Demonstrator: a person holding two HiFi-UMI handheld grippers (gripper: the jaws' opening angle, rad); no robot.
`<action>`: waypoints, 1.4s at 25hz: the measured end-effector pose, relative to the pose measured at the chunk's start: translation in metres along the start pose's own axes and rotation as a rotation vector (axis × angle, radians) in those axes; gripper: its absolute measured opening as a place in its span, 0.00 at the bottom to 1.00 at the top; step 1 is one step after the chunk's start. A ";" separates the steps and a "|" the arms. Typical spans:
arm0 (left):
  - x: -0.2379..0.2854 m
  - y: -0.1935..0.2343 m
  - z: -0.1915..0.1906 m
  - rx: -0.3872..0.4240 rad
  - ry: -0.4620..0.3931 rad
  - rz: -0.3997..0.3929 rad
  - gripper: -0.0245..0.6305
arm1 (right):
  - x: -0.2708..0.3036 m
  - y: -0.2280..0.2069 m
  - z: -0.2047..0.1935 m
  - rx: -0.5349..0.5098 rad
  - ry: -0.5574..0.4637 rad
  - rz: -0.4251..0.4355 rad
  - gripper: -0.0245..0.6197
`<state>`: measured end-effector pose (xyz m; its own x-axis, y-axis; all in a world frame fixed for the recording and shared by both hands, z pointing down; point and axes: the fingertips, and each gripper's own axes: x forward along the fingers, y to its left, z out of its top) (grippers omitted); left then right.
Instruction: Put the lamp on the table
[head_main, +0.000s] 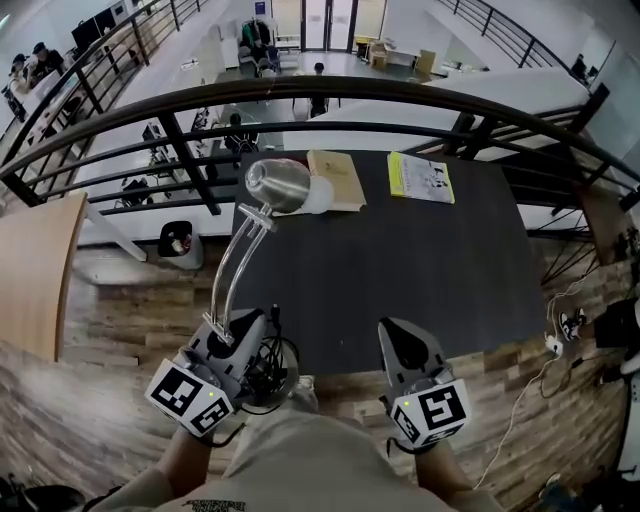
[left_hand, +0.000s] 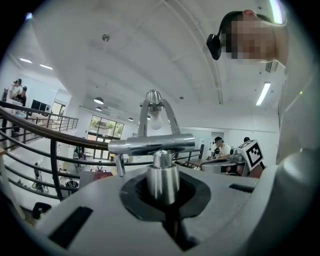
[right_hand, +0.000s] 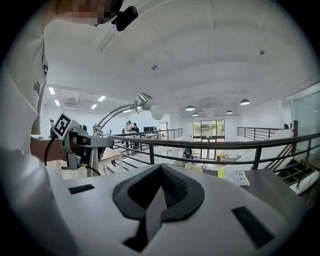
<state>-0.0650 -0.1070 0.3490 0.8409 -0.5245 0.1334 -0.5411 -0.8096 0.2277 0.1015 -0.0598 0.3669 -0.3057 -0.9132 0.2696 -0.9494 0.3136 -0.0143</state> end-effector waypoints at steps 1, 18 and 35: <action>0.005 0.008 0.003 0.002 0.000 -0.004 0.04 | 0.009 -0.002 0.005 -0.002 -0.004 -0.002 0.04; 0.049 0.047 0.007 0.005 0.013 0.017 0.04 | 0.070 -0.028 0.031 -0.041 -0.027 0.041 0.04; 0.075 0.034 0.006 -0.002 -0.007 0.057 0.04 | 0.081 -0.047 0.017 -0.036 -0.002 0.131 0.04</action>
<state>-0.0209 -0.1755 0.3614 0.8088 -0.5713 0.1394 -0.5878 -0.7781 0.2217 0.1205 -0.1531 0.3733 -0.4273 -0.8641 0.2660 -0.8981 0.4395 -0.0152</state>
